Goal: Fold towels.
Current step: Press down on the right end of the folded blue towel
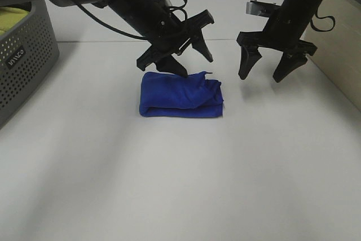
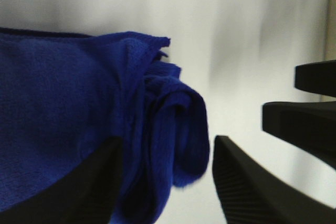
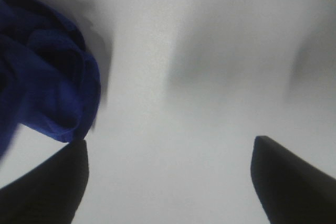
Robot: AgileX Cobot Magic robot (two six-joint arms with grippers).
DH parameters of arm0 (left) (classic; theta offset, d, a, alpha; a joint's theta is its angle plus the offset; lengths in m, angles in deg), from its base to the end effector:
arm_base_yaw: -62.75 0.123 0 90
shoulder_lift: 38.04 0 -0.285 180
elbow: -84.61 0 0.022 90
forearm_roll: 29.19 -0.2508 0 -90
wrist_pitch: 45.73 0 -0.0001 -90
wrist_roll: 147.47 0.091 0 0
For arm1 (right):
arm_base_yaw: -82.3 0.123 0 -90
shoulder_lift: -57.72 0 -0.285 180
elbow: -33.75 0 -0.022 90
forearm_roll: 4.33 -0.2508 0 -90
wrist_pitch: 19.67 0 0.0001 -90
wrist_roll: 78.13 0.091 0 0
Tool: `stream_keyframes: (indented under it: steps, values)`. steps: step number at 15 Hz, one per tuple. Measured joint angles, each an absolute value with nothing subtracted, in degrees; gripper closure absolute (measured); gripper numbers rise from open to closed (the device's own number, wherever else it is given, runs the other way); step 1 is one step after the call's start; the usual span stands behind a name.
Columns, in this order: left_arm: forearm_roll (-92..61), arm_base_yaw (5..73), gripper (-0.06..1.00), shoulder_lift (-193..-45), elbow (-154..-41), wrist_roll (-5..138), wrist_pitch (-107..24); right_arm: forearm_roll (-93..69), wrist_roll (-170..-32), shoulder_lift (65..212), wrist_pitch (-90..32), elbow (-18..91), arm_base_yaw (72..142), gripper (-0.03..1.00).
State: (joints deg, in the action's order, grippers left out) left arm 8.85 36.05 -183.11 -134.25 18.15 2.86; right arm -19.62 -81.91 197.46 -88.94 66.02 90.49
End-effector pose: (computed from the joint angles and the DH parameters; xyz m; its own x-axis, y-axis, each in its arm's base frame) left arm 0.4486 -0.2728 0.1688 -0.9762 -0.1699 -0.1348 -0.0436 0.7626 -0.6454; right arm 0.4613 0.0891 0.1649 -0.9917 -0.1129 -0.0614 -0.1247 0.9607 0.2480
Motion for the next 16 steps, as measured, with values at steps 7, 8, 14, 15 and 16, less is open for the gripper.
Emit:
stream_keyframes:
  steps: [7, 8, 14, 15, 16]
  values:
    - [14.8, 38.9, 0.27, -179.7, -134.3, 31.7, 0.9, -33.0, -85.4, 197.0, -89.0, 66.0, 90.5, 0.15]
    - [14.0, 40.8, 0.27, -178.2, -134.3, 33.1, 0.9, -37.3, -87.2, 196.8, -89.1, 66.0, 90.5, 0.15]
    - [10.3, 49.4, 0.27, -173.4, -134.3, 34.3, 1.3, -61.0, -98.5, 199.3, -89.3, 66.0, 96.9, 0.17]
    - [9.8, 49.6, 0.27, -173.4, -134.3, 34.3, 1.7, -62.4, -99.0, 201.0, -89.6, 66.0, 97.3, 0.17]
    - [9.4, 49.6, 0.27, -173.4, -134.3, 34.3, 2.2, -63.1, -99.8, 203.0, -89.6, 66.0, 97.3, 0.18]
